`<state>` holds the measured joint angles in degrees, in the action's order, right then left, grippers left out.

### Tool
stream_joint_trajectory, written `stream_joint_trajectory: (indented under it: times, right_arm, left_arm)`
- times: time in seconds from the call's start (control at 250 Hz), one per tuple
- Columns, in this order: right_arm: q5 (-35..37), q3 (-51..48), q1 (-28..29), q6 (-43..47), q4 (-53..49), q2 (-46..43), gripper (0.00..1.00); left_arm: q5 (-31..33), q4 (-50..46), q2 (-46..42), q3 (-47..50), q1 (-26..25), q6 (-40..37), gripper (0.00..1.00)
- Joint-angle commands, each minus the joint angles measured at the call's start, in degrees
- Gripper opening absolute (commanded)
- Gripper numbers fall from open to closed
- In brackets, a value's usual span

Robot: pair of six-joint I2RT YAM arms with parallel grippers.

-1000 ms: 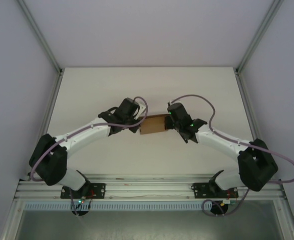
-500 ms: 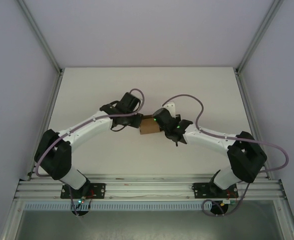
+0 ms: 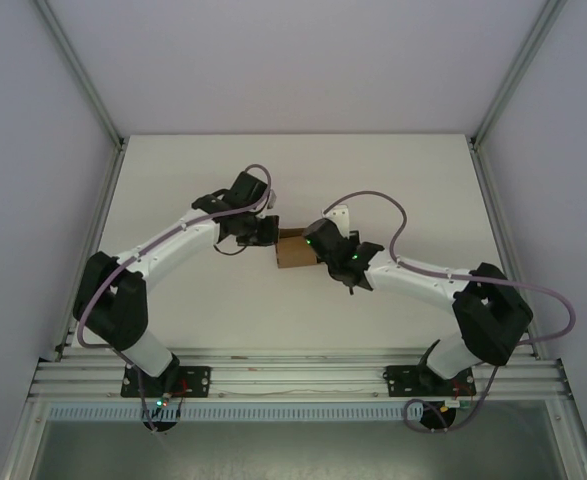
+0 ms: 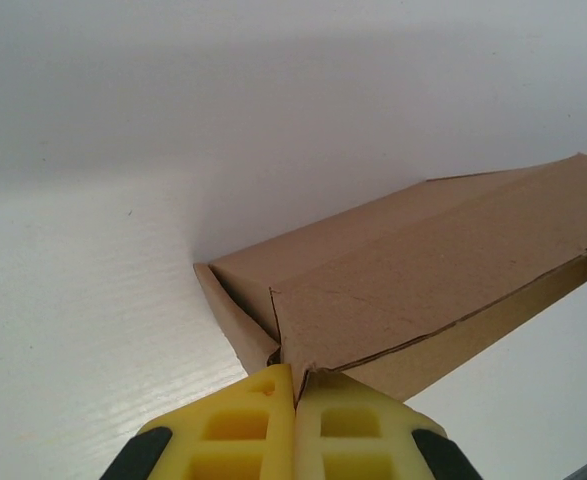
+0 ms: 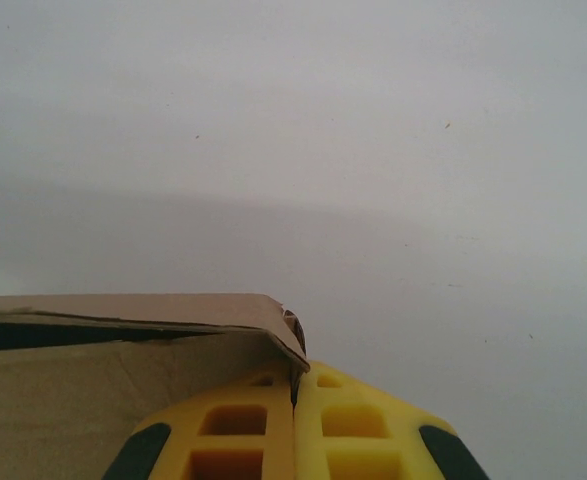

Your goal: Assemble paper box

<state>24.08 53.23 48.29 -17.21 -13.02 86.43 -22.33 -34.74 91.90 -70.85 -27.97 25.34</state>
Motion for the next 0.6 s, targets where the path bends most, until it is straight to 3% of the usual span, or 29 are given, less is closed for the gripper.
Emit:
stream_joint_trajectory:
  times: [0.0,0.388,0.596]
  right_arm:
    - [-2.2,-1.6,0.9,-2.3,-5.7,2.0,0.0]
    - [-0.8,-2.5,1.3,-3.1,-3.0,1.5,0.0]
    - [-0.7,-4.0,1.7,-1.7,1.1,1.9,0.0]
  left_arm:
    - [-0.1,-3.0,0.9,-0.7,0.1,4.1,0.0]
    - [16.2,2.7,-1.9,8.2,-6.4,6.0,0.0]
    - [19.8,9.9,-3.8,16.6,-8.2,8.8,0.0]
